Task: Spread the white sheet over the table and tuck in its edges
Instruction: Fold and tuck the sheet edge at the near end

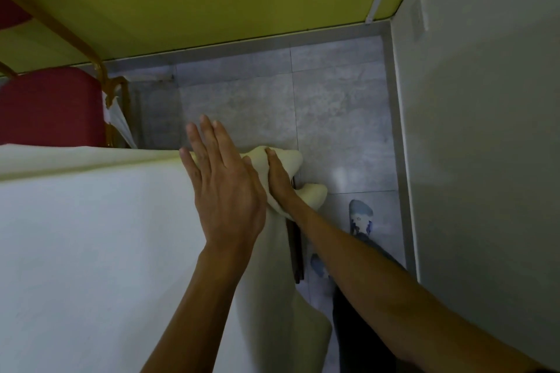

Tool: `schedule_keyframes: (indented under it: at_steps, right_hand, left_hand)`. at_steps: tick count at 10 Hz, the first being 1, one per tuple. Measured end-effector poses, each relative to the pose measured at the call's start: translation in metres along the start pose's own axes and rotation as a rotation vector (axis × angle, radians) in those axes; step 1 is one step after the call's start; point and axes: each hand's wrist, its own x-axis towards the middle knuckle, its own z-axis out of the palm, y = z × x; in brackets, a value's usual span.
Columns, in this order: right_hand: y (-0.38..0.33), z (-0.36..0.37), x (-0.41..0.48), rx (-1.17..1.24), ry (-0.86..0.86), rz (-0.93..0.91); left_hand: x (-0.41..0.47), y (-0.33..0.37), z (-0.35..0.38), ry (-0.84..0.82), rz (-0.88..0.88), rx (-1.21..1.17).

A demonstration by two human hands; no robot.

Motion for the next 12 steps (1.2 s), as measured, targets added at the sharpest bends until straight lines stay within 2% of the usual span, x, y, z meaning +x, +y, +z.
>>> schedule_keyframes:
  at_steps: [1, 2, 3, 4, 5, 7, 8, 9, 10, 11, 12]
  right_hand:
    - [0.002, -0.018, 0.018, -0.255, -0.007, 0.129]
    - [-0.034, -0.019, -0.005, -0.277, 0.059, -0.019]
    - [-0.067, -0.010, -0.044, -0.145, -0.016, -0.238]
    - [-0.061, 0.003, -0.079, -0.205, -0.151, -0.486]
    - [-0.034, 0.016, -0.066, -0.435, -0.174, -0.671]
    - [0.002, 0.005, -0.001, 0.033, -0.005, -0.018]
    - [0.023, -0.008, 0.018, -0.225, 0.027, -0.024]
    - [-0.031, -0.005, -0.020, -0.115, 0.008, -0.048]
    - [-0.091, 0.003, -0.063, -0.049, -0.077, -0.208]
    - [-0.127, 0.014, -0.106, -0.161, -0.144, -0.321]
    - [-0.129, 0.025, -0.143, -0.485, -0.128, -0.459]
  left_hand:
    - [0.000, 0.002, -0.001, -0.036, 0.021, -0.023]
    - [0.000, 0.000, -0.001, -0.032, 0.035, -0.020]
    - [0.000, 0.000, -0.002, -0.034, 0.031, -0.028]
    - [0.001, 0.003, -0.005, -0.040, 0.025, -0.063]
    - [0.001, 0.007, -0.009, -0.040, 0.021, -0.082]
    - [0.001, 0.002, -0.005, -0.052, 0.024, -0.059]
    - [0.001, 0.001, 0.000, -0.043, 0.027, -0.043]
    - [0.001, 0.001, 0.002, -0.051, 0.026, -0.049]
    - [0.000, 0.005, -0.002, -0.091, -0.047, -0.030]
    - [-0.009, 0.012, -0.012, -0.102, -0.129, -0.033]
    - [-0.053, 0.007, -0.020, -0.143, -0.218, -0.083]
